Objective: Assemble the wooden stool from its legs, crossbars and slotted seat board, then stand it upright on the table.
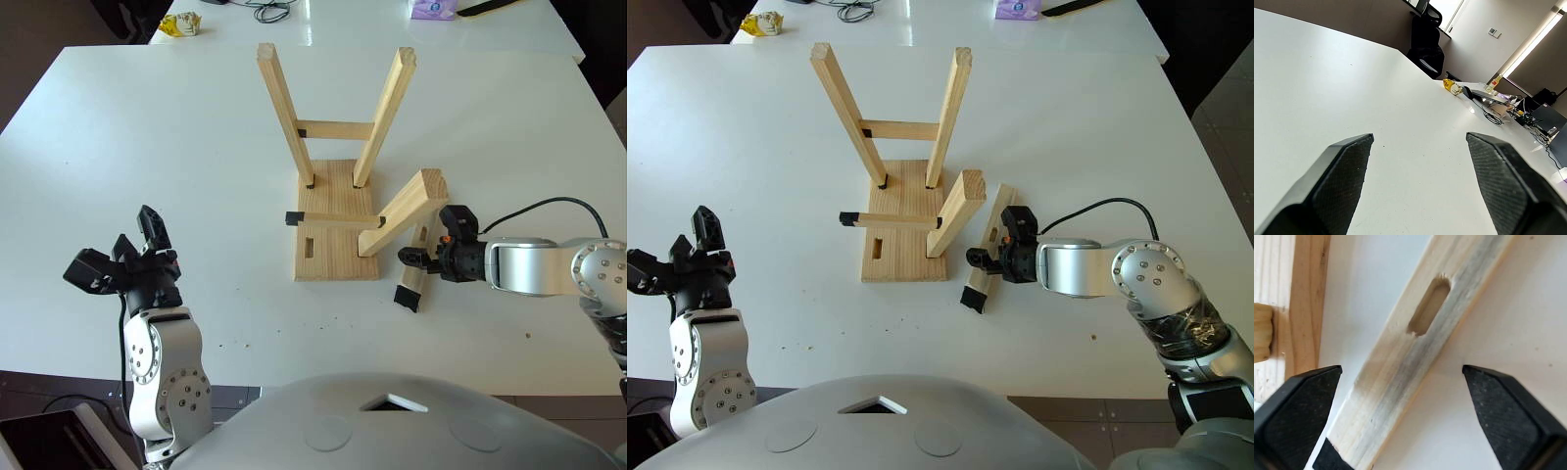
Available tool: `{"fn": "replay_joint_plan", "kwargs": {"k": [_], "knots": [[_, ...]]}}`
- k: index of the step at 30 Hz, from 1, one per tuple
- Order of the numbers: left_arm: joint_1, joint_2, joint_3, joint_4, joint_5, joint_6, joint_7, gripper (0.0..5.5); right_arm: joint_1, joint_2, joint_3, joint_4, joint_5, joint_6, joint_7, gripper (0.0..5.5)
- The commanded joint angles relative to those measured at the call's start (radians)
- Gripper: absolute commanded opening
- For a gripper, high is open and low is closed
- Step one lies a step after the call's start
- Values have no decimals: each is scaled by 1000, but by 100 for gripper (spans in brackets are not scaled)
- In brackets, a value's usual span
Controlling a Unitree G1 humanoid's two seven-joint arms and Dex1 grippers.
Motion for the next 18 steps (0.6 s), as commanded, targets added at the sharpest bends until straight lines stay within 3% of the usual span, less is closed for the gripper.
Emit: {"fn": "replay_joint_plan", "kwargs": {"k": [1, 18], "knots": [[14, -19, -5, -18, 2, 13, 1, 353, -3, -60, 3, -15, 9, 18, 6, 457], [5, -37, -9, -33, 5, 31, 6, 353, -48, -131, 69, -64, 9, 23, 23, 457]]}}
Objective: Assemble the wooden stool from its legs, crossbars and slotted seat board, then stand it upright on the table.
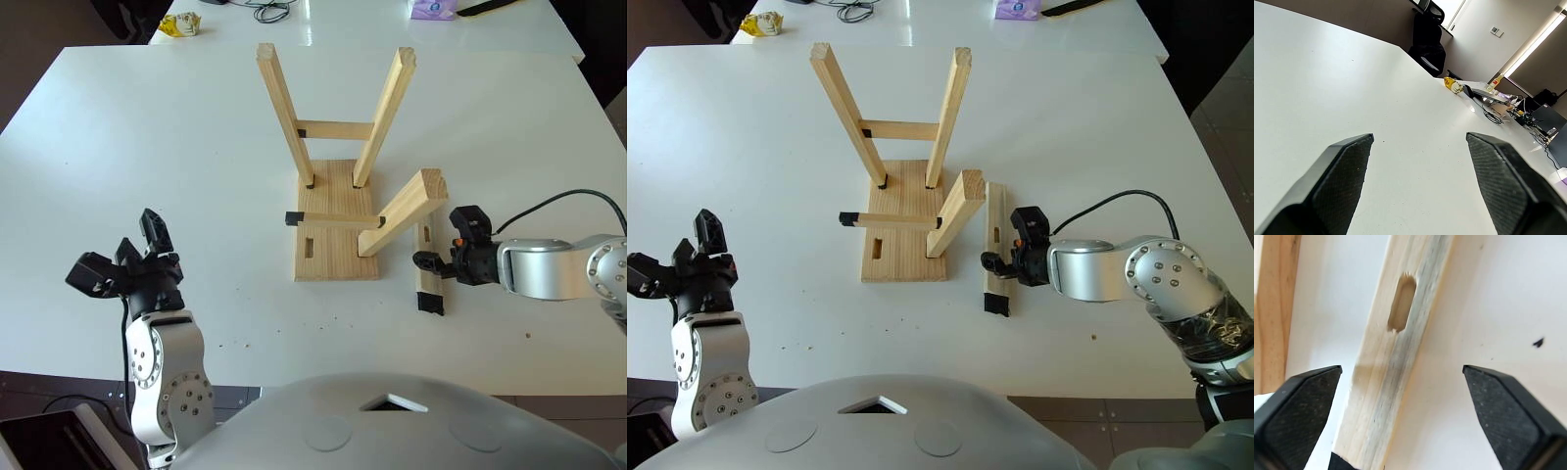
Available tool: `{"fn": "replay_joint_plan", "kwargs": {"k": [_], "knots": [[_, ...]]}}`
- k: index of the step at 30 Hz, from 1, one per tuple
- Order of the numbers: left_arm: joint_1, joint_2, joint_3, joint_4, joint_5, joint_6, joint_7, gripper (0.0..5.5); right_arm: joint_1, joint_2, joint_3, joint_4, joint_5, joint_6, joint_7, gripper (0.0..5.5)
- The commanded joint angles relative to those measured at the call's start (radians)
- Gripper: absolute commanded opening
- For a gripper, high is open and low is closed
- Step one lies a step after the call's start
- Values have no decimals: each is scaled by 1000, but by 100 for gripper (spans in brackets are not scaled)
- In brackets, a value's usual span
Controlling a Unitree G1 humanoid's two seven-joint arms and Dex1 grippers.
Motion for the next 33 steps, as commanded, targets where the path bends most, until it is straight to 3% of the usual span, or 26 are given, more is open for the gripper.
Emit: {"fn": "replay_joint_plan", "kwargs": {"k": [1, 13, 19, 24, 30, 33], "knots": [[-23, 2, 5, -3, -1, 18, 5, 353, -3, -30, 29, -13, 9, 14, 5, 457], [-44, -2, 12, 13, 3, 9, 2, 353, -34, -53, 23, 45, -37, 25, 1, 457], [-62, 0, 6, 25, 10, 9, 0, 353, -11, -72, 25, 20, -38, 57, 82, 457], [-69, 7, 14, 31, 8, 7, -3, 353, 28, -110, 0, 36, -190, 123, 214, 457], [-68, 4, 16, 39, 12, -1, -4, 353, 64, -68, -31, 35, -378, 150, 355, 457], [-69, 8, 16, 40, 16, 0, -6, 353, 82, -47, -49, 15, -439, 160, 414, 420]]}}
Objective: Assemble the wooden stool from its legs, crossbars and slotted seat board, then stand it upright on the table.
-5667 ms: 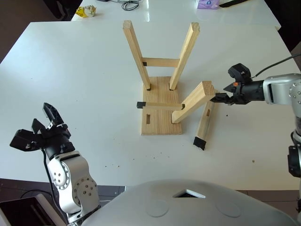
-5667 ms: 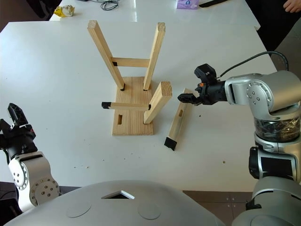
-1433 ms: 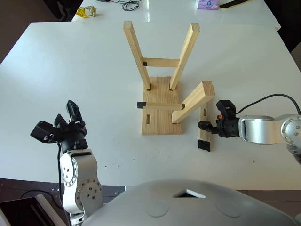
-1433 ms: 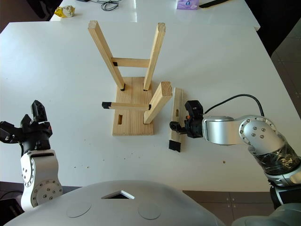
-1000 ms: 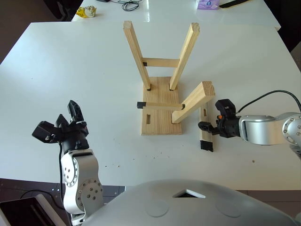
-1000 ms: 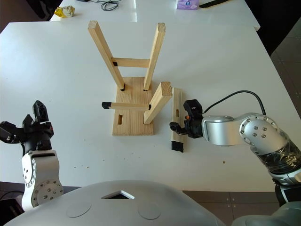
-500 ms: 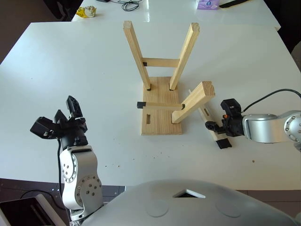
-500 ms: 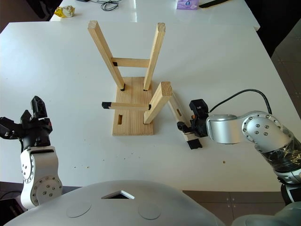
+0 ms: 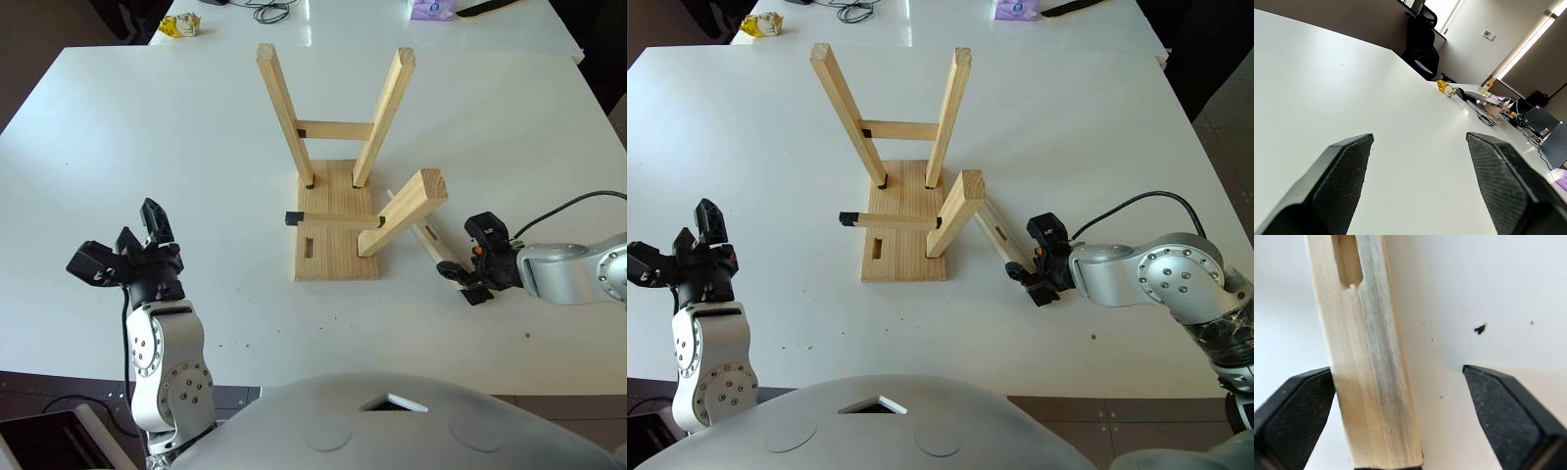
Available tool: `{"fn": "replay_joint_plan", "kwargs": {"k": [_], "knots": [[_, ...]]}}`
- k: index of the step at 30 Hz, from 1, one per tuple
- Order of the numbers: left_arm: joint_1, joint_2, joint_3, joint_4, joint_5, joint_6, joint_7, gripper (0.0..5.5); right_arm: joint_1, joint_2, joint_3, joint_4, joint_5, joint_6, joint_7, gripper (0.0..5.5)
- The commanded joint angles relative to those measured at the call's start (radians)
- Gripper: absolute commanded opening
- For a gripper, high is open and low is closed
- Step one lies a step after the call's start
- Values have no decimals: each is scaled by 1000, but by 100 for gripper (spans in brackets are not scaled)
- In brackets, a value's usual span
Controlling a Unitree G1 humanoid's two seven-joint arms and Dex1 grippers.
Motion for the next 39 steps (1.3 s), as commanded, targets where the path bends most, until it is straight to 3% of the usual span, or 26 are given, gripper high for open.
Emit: {"fn": "replay_joint_plan", "kwargs": {"k": [1, 15, 23, 30, 34, 39], "knots": [[-9, -8, 5, 11, 13, -2, -6, 353, 39, 38, -18, -26, -85, 25, 89, 416], [-48, 0, 19, 36, 20, -9, -12, 353, 60, 102, -67, 4, -480, 23, 402, 208], [-91, -33, 17, 68, 42, -74, -5, 353, -25, 173, -89, 109, -717, -55, 630, 205], [-200, 10, 22, 137, 45, -96, -19, 353, -164, 360, -203, 278, -820, -62, 634, 205], [-296, 46, 61, 165, -27, -82, -32, 353, -276, 493, -326, 427, -843, -87, 597, 205], [-475, 151, 111, 194, -204, 6, -78, 353, -611, 652, -582, 718, -770, -309, 652, 205]]}}
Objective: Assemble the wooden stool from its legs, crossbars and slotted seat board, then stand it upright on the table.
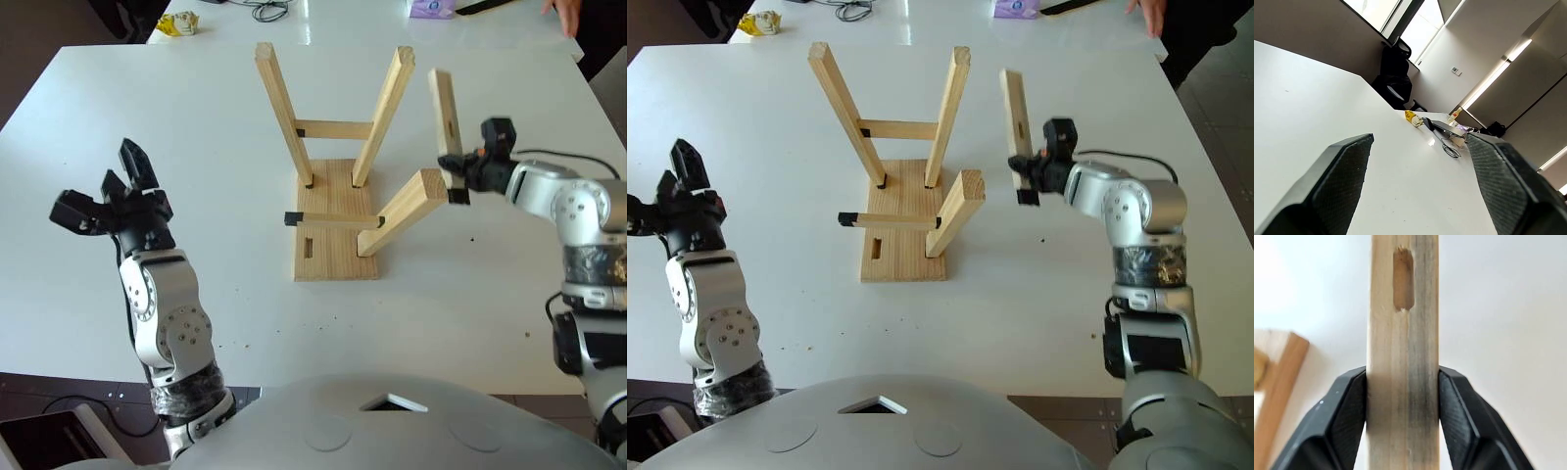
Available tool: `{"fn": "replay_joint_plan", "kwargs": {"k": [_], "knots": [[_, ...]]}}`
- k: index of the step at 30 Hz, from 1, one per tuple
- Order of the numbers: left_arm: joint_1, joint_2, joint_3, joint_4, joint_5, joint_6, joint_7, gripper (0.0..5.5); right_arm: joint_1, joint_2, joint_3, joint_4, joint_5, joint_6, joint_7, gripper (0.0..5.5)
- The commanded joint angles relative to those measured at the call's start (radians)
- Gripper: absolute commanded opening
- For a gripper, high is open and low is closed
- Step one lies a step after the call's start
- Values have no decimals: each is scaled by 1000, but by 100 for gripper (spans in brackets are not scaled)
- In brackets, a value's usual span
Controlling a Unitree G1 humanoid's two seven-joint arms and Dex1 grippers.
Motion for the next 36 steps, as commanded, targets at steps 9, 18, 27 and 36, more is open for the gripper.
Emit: {"fn": "replay_joint_plan", "kwargs": {"k": [9, 18, 27, 36], "knots": [[-382, 257, -23, 90, -393, 302, -234, 371, -618, 70, -377, 244, 189, -244, 155, 205], [-732, 456, -8, 275, -636, 505, -442, 429, -562, 189, -176, -107, 393, 74, 227, 205], [-959, 611, -73, 410, -611, 656, -835, 429, -570, 101, 5, -101, 249, 8, 628, 205], [-1028, 630, -99, 511, -549, 733, -949, 429, -520, 22, 49, -50, 122, -171, 1010, 205]]}}
